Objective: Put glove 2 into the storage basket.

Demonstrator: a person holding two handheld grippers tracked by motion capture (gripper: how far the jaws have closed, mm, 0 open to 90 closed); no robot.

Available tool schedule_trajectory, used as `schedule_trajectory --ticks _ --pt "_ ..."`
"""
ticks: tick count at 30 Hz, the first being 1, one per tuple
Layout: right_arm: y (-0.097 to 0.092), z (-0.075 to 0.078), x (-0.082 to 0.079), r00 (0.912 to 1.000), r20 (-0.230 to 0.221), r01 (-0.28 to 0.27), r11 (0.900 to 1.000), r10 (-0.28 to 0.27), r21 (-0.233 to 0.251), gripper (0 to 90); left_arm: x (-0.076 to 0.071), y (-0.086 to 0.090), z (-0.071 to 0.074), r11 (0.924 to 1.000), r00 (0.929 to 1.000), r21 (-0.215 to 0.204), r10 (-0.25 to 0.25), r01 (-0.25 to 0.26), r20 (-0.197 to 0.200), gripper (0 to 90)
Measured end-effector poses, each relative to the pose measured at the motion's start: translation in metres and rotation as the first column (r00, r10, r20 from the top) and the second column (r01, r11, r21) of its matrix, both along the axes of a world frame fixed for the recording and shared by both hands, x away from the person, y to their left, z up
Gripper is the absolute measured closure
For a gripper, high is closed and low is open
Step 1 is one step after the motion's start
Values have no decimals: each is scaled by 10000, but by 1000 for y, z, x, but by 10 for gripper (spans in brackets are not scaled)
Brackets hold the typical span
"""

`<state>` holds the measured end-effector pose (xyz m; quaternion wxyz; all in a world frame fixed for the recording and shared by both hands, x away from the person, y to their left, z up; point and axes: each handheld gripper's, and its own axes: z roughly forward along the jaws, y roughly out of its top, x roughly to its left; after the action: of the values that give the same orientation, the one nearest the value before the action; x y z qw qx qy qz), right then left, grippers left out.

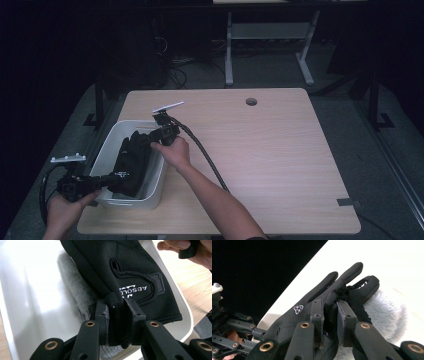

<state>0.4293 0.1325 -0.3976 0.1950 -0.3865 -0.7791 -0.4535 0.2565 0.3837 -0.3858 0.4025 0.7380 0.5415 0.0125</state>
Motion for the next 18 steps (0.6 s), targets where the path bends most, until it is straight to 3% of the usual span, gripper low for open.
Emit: schedule_trajectory --ticks 9,18 --pt "-1 -2 2 10000 -13 -62 9996 62 -275 702 2 6 0 9996 9995 -44 294 -294 -74 631" --pt "-10 5 5 9999 106 121 9999 -121 25 614 5 13 11 9983 9980 -107 576 -574 247 601"
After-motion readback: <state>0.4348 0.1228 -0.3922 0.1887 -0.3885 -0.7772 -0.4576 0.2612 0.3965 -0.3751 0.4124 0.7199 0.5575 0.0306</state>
